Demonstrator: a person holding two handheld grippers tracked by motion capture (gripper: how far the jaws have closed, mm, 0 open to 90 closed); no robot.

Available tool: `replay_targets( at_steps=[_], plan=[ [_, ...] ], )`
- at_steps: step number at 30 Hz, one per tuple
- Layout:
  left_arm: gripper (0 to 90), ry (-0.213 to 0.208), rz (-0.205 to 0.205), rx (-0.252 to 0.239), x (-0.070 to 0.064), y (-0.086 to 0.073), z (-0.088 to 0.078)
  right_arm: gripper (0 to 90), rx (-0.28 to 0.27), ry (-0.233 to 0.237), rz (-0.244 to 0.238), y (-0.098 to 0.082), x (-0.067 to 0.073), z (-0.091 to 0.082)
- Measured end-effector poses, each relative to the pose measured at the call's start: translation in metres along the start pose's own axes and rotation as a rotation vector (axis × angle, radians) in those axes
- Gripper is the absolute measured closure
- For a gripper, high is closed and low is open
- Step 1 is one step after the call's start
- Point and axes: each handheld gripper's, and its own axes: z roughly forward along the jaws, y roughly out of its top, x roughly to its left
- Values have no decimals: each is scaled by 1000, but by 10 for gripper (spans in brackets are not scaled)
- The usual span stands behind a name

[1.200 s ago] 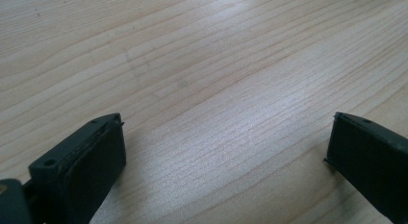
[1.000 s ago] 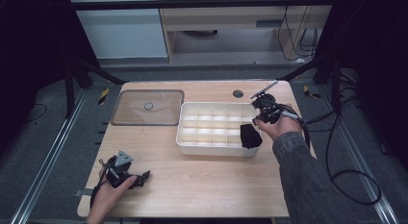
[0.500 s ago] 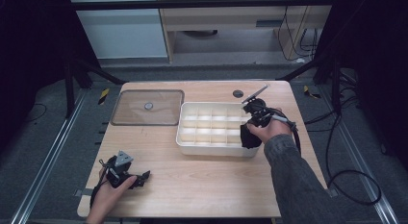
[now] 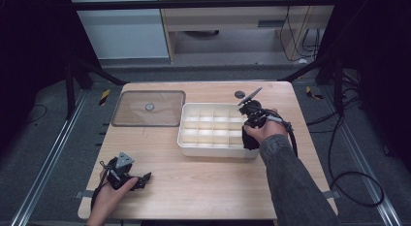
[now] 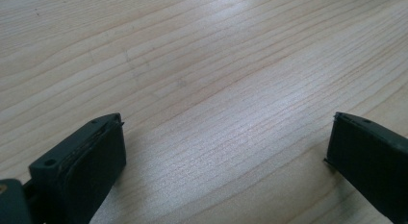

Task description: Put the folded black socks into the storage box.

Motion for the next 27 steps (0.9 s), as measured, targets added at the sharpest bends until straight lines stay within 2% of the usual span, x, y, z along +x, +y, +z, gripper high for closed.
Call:
replay_targets(
  at_steps=[9,10,13,27],
  plan=[
    [0,0,-2,-1,0,0,0,900,12,-9,34,0,-9,7],
    [0,0,0,-1,0,0,0,900,7,-14,24,-1,-11,8],
    [0,1,0,-2,0,0,0,900,17,-8,45,-4,-12,9],
    [0,1,-3,-2,0,0,0,900,5,2,56,-15,-19,14]
  ],
)
